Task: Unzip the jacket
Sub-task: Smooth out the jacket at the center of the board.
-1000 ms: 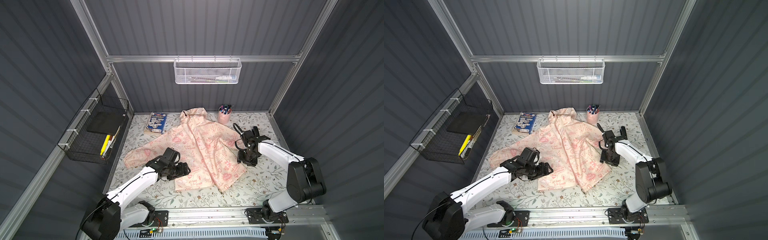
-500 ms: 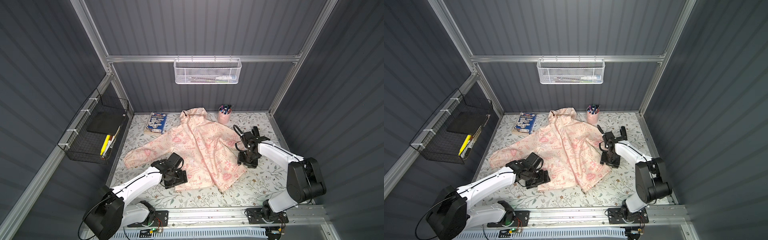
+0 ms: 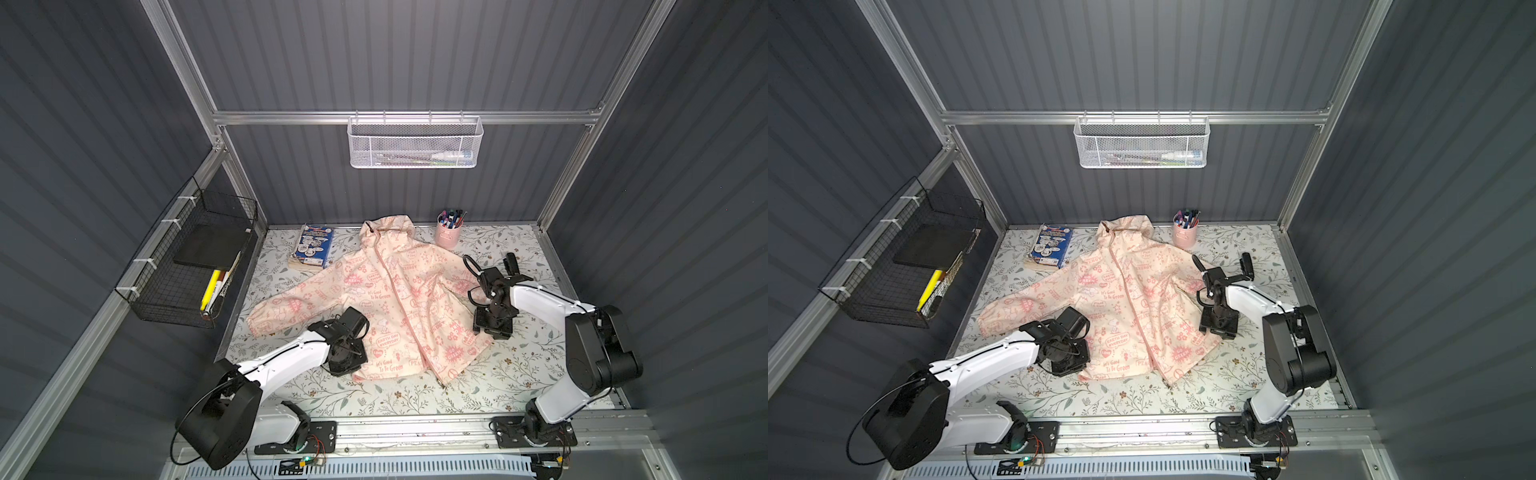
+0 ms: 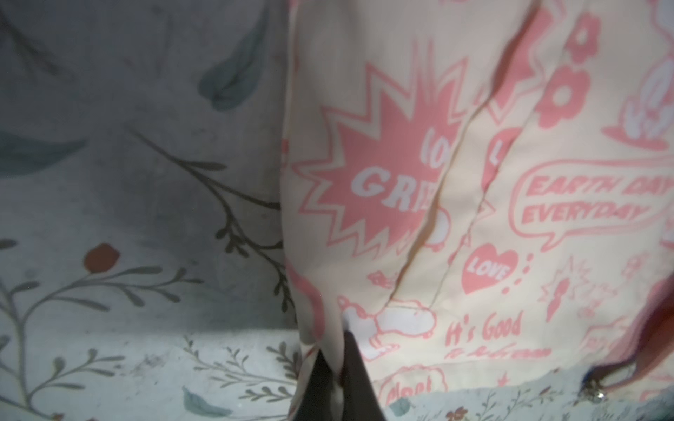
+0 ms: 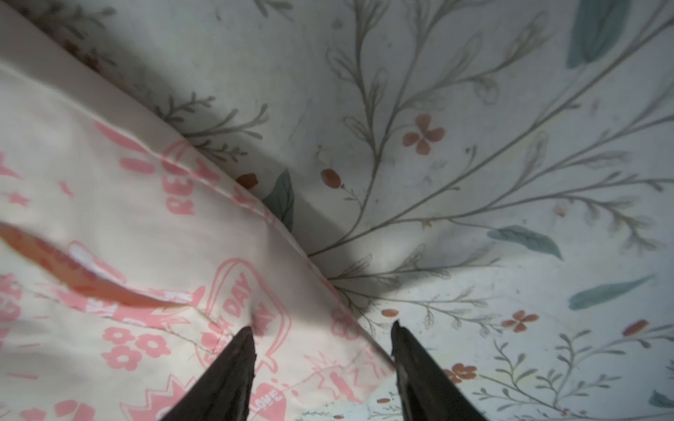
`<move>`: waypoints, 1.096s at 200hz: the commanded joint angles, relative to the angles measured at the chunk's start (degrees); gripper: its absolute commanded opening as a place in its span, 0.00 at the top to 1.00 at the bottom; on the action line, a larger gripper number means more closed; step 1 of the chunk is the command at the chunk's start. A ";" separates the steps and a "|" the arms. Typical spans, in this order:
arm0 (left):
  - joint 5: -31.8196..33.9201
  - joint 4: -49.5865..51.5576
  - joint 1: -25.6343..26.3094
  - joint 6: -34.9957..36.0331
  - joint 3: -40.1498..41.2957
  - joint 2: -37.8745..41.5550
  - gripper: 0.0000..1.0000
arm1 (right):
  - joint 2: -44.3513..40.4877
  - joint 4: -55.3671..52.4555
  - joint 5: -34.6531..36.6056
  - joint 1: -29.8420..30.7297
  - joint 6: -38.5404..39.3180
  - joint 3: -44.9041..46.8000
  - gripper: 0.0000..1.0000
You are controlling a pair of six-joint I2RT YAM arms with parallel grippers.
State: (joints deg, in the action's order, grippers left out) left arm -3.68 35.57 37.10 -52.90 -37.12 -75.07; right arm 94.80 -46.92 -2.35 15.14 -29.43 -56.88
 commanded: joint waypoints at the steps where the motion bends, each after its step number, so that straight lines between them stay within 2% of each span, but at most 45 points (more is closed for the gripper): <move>1: 3.35 1.22 0.30 -3.28 -2.41 -0.80 1.00 | 1.82 1.12 0.30 -0.02 0.36 -0.41 0.45; 11: 3.90 1.44 0.34 -5.16 -3.03 -0.52 1.00 | 2.19 1.47 -0.59 0.00 0.15 -0.42 0.52; 32: 7.00 4.10 0.25 -7.52 -4.53 0.78 1.00 | 1.07 1.72 -1.21 -0.02 -1.12 0.96 0.74; 45: 8.27 5.34 0.17 -9.07 -4.69 1.80 1.00 | -1.07 1.83 -1.54 -0.02 -2.61 2.68 0.89; 60: 8.77 5.90 -0.13 -10.52 -4.37 2.96 1.00 | -4.19 1.55 -2.31 0.20 -5.20 5.13 1.00; 92: 9.00 6.25 -2.21 -11.16 -4.36 3.95 1.00 | -12.65 1.01 -4.25 3.50 -13.69 11.87 1.00; 142: 13.64 11.19 -6.84 -11.32 -6.66 4.59 1.00 | -24.47 -4.94 0.47 13.65 -28.38 18.48 1.00; 167: 12.75 10.28 -7.84 -9.85 -6.31 5.02 1.00 | -29.83 -6.09 0.74 16.49 -32.46 20.70 1.00; 173: 12.68 10.09 -7.92 -9.66 -6.19 5.02 0.89 | -30.38 -5.77 0.02 16.80 -32.53 21.20 1.00; 180: 12.73 10.06 -8.01 -9.57 -6.15 5.08 0.68 | -30.56 -5.48 -0.79 16.85 -31.88 21.16 0.83; 185: 12.97 10.03 -8.22 -9.41 -6.28 5.18 0.53 | -30.63 -5.34 -0.36 16.86 -31.24 20.65 0.67; 189: 13.27 10.04 -8.39 -9.25 -6.63 5.34 0.35 | -30.68 -5.32 0.21 16.82 -30.65 20.09 0.57; 195: 13.92 10.04 -8.73 -8.74 -7.19 5.66 0.14 | -30.88 -5.34 2.19 16.85 -29.61 18.95 0.47; 199: 14.47 10.04 -9.07 -8.21 -7.95 5.84 0.04 | -31.03 -5.17 3.83 16.86 -28.80 18.03 0.43; 203: 14.89 9.97 -9.37 -7.51 -8.68 5.96 0.01 | -31.15 -5.16 5.30 16.74 -27.48 16.91 0.41; 219: 16.96 8.03 -11.28 -3.30 -12.44 5.62 0.01 | -30.71 -3.94 11.23 15.68 -21.31 11.87 0.38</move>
State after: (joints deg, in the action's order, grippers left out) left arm 9.23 44.47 28.05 -61.58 -43.83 -70.61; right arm 64.31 -51.37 -0.43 31.66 -56.66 -38.48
